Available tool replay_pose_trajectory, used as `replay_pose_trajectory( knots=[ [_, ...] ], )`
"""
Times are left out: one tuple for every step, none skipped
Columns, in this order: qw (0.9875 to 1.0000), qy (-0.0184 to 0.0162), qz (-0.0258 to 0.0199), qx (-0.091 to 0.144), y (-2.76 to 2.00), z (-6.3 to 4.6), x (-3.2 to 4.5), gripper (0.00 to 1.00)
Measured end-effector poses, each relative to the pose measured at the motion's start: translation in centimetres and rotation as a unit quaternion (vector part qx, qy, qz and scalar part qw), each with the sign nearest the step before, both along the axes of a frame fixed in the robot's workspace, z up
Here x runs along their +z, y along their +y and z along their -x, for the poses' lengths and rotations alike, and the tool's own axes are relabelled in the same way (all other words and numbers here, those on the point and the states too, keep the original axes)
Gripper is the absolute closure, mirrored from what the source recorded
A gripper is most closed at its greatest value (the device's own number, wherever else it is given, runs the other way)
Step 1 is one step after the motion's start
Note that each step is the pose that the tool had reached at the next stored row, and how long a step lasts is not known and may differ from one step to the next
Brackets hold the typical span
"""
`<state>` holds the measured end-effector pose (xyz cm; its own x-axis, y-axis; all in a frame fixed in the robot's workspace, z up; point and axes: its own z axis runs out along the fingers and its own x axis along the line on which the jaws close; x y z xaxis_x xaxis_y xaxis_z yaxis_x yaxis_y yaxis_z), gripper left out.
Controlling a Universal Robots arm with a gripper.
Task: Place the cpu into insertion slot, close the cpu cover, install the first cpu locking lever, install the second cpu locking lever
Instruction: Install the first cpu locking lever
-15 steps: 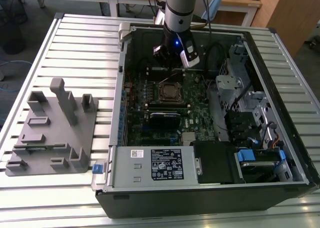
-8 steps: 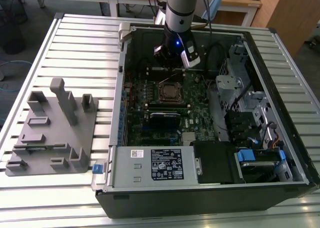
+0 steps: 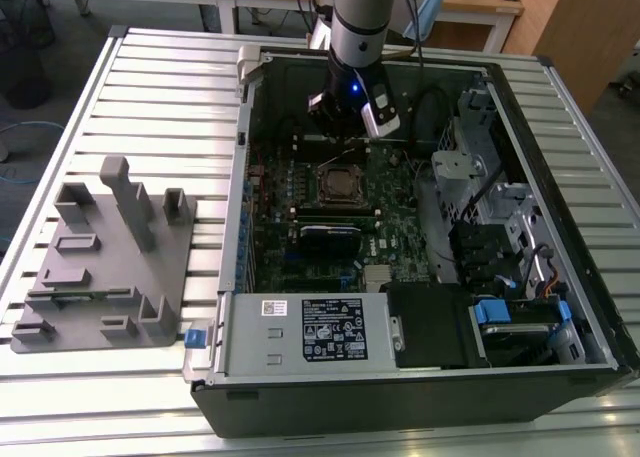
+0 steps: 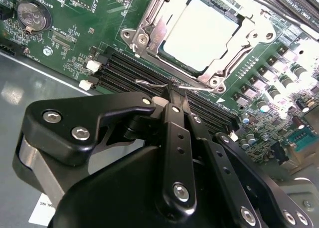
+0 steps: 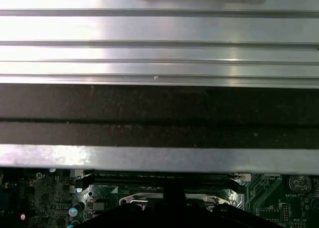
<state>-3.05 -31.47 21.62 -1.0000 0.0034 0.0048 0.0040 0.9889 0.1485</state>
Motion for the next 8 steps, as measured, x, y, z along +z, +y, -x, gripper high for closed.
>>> replay_pose_trajectory(
  knots=[
    [1.0000,0.0000,0.0000,0.000,0.00,-0.05,-0.01,0.89],
    [1.0000,0.0000,0.0000,0.000,0.00,-0.13,-0.03,0.89],
    [1.0000,-0.0001,0.0000,0.000,0.00,-0.22,-0.04,0.89],
    [1.0000,-0.0001,-0.0001,0.000,0.00,-0.31,-0.05,0.89],
    [1.0000,0.0000,-0.0001,0.000,0.00,-0.35,-0.05,0.89],
    [1.0000,-0.0001,-0.0001,0.000,0.00,-0.39,-0.06,0.89],
    [1.0000,-0.0001,-0.0001,0.000,0.01,-0.43,-0.08,0.89],
    [1.0000,-0.0001,-0.0002,0.000,0.01,-0.48,-0.12,0.89]
  ],
)
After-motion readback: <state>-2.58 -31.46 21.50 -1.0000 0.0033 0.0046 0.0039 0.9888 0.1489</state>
